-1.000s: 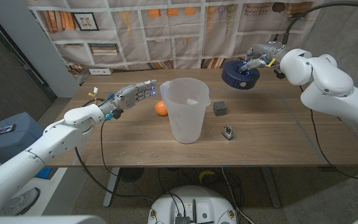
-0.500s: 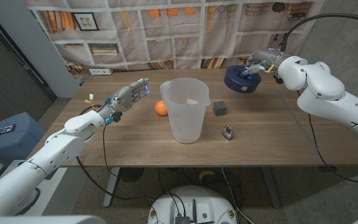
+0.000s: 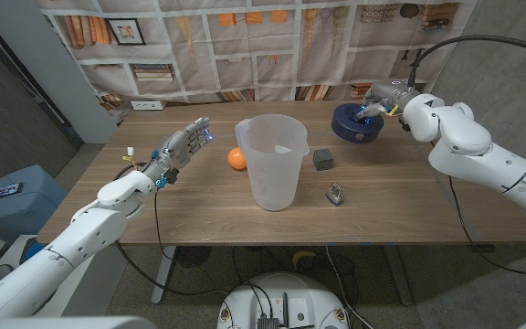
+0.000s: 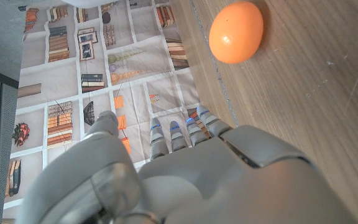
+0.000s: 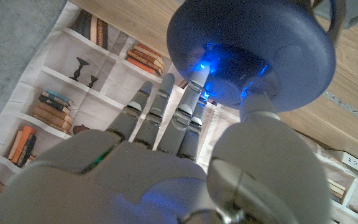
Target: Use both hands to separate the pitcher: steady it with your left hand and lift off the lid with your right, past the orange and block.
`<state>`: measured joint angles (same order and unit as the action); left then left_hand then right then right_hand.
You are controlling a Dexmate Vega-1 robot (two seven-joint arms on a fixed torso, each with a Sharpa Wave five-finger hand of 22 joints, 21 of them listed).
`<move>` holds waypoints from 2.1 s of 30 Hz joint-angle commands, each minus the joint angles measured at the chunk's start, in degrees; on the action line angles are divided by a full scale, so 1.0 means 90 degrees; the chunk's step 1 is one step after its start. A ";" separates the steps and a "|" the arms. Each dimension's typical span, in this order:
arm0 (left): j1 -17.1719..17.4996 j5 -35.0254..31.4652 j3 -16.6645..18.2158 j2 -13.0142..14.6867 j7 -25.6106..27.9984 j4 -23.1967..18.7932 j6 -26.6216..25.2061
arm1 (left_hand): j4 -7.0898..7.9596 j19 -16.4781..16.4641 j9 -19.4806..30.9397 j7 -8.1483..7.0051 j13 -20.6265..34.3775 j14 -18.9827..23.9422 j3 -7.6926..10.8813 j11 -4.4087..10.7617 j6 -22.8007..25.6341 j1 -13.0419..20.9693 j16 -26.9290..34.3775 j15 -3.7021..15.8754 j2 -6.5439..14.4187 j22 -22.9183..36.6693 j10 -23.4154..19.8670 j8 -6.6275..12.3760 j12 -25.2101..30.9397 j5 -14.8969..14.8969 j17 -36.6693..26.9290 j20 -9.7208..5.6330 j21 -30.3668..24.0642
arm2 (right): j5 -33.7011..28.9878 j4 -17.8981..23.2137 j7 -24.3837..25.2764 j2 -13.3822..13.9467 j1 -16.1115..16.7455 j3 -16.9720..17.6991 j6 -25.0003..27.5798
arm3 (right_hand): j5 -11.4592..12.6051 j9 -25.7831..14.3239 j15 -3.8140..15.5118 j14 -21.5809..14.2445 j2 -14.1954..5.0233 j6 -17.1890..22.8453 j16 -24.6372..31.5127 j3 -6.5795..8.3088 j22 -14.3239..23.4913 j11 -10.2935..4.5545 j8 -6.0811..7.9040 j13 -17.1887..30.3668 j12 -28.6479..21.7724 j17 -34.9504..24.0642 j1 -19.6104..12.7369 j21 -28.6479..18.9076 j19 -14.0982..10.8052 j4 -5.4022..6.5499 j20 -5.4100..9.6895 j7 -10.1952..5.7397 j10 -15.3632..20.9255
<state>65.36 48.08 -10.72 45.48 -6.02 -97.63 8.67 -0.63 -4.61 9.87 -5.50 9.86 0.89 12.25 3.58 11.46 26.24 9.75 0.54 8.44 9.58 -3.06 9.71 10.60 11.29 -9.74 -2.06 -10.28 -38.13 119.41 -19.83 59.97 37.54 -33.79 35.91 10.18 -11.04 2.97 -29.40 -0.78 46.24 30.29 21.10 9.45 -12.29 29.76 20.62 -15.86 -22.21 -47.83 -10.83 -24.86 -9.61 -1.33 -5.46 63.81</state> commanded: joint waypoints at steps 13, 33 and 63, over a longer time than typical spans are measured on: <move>-0.0013 -0.0120 -0.0036 -0.0528 0.0402 0.0454 0.0340 | 0.0108 -0.0017 0.0013 0.0040 0.0011 -0.0053 0.0020 0.0000 -0.0076 -0.0149 0.0030 -0.0003 0.0083 0.0020 0.0041 0.0036 0.0003 0.0040 -0.0014 -0.0155 -0.0048 | -0.0308 -0.0928 0.0533 -0.0392 0.0170 -0.0293 -0.0211 | 0.0034 -0.0208 0.0929 -0.0099 -0.0622 0.0835 -0.0001 0.0033 0.0032 -0.0043 0.0182 0.0017 0.0033 -0.0018 -0.0641 -0.0052 -0.0064 0.0037 0.0096 -0.0790 0.0044; -0.0075 -0.0038 -0.0068 -0.0626 0.0447 0.0606 0.0240 | 0.0120 -0.0069 0.0011 0.0076 0.0009 0.0009 0.0089 0.0028 -0.0001 -0.0224 0.0052 0.0023 0.0135 0.0017 -0.0049 0.0078 0.0041 0.0059 -0.0002 -0.0143 -0.0069 | -0.0237 -0.1648 0.0801 -0.0678 0.0071 -0.0555 -0.0273 | 0.0034 -0.0226 0.0907 -0.0112 -0.0593 0.0800 -0.0040 0.0020 0.0035 -0.0039 0.0193 0.0004 0.0088 -0.0008 -0.0604 -0.0061 -0.0123 0.0052 0.0119 -0.0791 -0.0001; -0.0310 0.0017 -0.0163 -0.0765 0.0270 0.0935 0.0261 | 0.0108 -0.0135 0.0013 0.0155 0.0009 0.0139 0.0258 -0.0006 0.0207 -0.0266 0.0073 0.0006 0.0202 0.0015 -0.0187 0.0126 0.0071 0.0086 0.0004 -0.0118 -0.0082 | -0.0108 -0.2043 0.0540 -0.0857 -0.0262 -0.0975 -0.0048 | -0.0014 -0.0226 0.0810 0.0276 -0.0051 -0.0134 -0.0196 -0.0293 0.0042 -0.0027 -0.0135 0.0000 0.0408 -0.0081 -0.0451 -0.0032 -0.0119 0.0036 -0.0035 -0.0801 -0.0691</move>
<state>63.12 48.00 -11.85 39.12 -2.93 -90.28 10.71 0.27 -5.05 9.89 -4.09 9.88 1.58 14.06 3.48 12.72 24.06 10.20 0.71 10.03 9.59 -4.19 10.60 10.87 11.73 -9.60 -2.06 -10.66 -39.14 101.19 -12.57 52.42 36.45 -41.29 34.41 10.13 -11.07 2.58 -27.32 -0.32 42.55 28.99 18.95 9.77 -12.60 29.15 20.33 -12.47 -22.74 -50.10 -10.83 -25.97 -9.24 -1.06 -9.15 58.28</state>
